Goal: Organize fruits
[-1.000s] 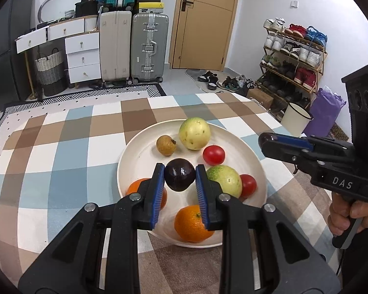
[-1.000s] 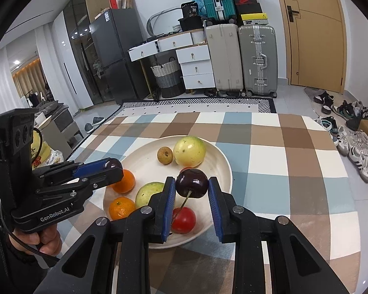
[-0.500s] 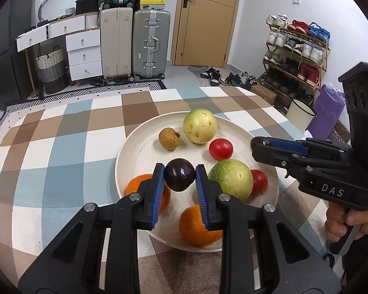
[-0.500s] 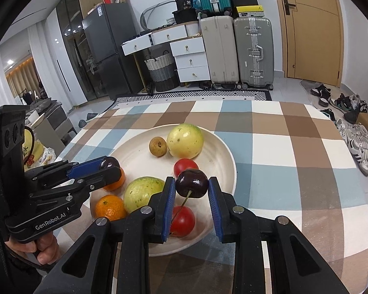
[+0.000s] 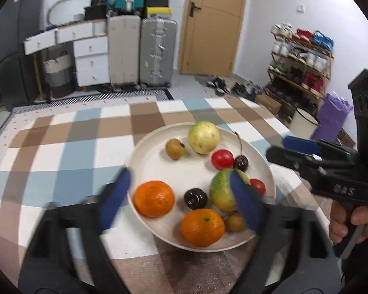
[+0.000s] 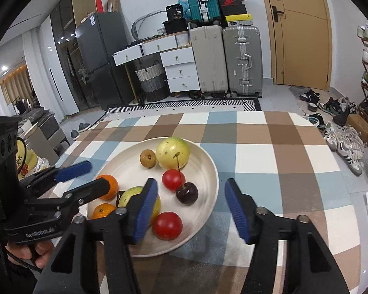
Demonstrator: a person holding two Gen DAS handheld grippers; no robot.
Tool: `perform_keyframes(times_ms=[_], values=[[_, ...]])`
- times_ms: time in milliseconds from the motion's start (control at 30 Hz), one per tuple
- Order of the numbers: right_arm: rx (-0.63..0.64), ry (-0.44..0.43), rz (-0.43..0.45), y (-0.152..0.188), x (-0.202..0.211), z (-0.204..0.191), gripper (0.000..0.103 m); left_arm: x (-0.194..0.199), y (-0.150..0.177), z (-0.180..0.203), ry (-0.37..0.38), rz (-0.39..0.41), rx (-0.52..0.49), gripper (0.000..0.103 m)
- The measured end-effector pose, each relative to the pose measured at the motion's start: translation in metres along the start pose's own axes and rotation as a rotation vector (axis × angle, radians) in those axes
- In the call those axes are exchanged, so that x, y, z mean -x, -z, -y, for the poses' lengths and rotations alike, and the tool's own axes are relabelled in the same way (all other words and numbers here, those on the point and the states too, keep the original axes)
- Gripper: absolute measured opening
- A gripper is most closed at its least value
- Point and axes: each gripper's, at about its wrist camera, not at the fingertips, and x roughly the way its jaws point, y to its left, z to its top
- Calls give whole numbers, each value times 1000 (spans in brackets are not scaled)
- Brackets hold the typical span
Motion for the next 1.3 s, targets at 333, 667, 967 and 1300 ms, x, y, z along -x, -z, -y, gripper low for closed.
perform_keyframes(times_ms=[333,667,967,1300], values=[[2,-78,65,24,40,2,102,53,21,-3,-16,79,11,102],[40,-107,92,57,76,-4,102,103,53,-1,-22,127,17,102],[93,-107,120,74,98,-19,102,130,78,3,-37,147,17,102],[179,-98,215,75,103,-30,103,122,75,2,-60,164,27,102]])
